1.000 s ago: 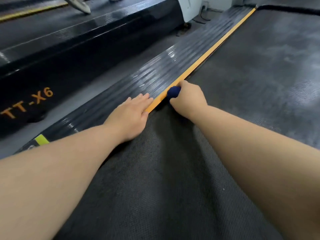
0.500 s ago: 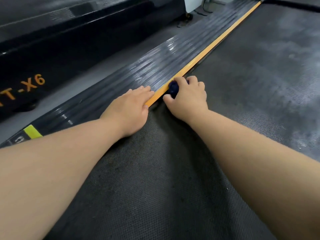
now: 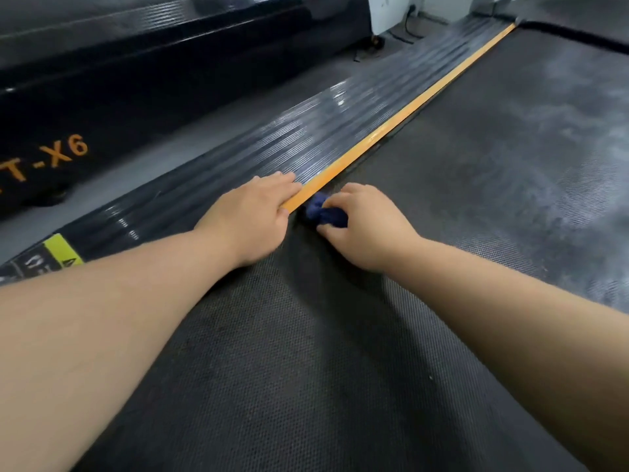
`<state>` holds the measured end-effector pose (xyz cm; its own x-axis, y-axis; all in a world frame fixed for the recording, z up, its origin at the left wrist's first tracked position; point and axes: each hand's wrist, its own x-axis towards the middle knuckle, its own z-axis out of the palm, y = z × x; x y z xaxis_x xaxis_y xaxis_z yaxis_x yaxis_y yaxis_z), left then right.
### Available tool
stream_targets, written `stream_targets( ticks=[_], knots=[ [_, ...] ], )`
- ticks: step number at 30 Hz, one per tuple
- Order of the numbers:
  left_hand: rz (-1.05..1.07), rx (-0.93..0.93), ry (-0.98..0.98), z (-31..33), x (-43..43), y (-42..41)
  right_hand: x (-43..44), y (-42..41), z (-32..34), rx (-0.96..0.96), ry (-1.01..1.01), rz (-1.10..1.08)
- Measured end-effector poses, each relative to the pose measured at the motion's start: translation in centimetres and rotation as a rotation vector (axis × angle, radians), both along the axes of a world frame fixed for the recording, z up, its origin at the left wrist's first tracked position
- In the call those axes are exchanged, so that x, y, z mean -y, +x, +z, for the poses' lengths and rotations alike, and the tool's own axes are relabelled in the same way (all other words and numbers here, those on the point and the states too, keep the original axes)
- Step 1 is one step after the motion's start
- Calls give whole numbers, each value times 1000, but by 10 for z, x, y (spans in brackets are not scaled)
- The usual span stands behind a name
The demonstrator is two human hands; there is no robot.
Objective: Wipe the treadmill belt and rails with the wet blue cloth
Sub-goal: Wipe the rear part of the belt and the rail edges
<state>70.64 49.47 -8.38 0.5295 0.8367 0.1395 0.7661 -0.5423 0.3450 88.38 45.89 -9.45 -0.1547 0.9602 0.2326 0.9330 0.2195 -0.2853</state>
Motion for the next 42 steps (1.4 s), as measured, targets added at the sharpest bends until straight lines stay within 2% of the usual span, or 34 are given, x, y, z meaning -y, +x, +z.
stream_targets(
  ticks=[2,4,8,9,11,16,18,20,22,24,26,30,32,34,38,39,42],
  knots=[
    [12,-1,-11,2,3,-1,15,-4,-1,21,5,57],
    [19,-5,-26,1,5,-3,1,3,3,5,-16,-10],
    [20,-31,-41,-4,5,-5,-54,39,2,-44,-19,-470],
    [20,-29,-36,-5,3,-5,-59,41,0,-52,-13,-518],
    [26,-9,-38,-6,-1,-6,-55,29,-3,-80,-37,-459],
    [30,54,-19,-7,-4,-6,6,-22,-4,-135,-55,-28],
    [27,32,-13,-6,-1,-5,11,-20,-1,-103,-43,32],
    [21,2,-7,-5,0,-5,-9,1,-1,-1,2,-53],
    [12,-21,-9,-5,1,-4,-34,32,2,54,11,-311],
    [2,-21,11,-4,1,-4,-48,47,3,-31,-21,-494],
    [4,-4,21,-4,1,-4,-43,34,0,-106,-28,-459],
    [18,32,15,-5,-1,-5,10,-13,-7,-123,-15,-97],
    [19,15,-4,-5,0,-5,16,-9,-3,-115,-66,-25],
    [25,-11,-11,-4,2,-5,0,14,1,-86,-86,-89],
    [21,-16,0,-5,2,-5,-32,65,-2,-53,0,-496],
    [16,-10,7,-5,1,-5,-35,66,-5,-33,4,-540],
    [17,-6,-4,-5,1,-5,-20,46,-6,-50,-3,-432]
  ],
)
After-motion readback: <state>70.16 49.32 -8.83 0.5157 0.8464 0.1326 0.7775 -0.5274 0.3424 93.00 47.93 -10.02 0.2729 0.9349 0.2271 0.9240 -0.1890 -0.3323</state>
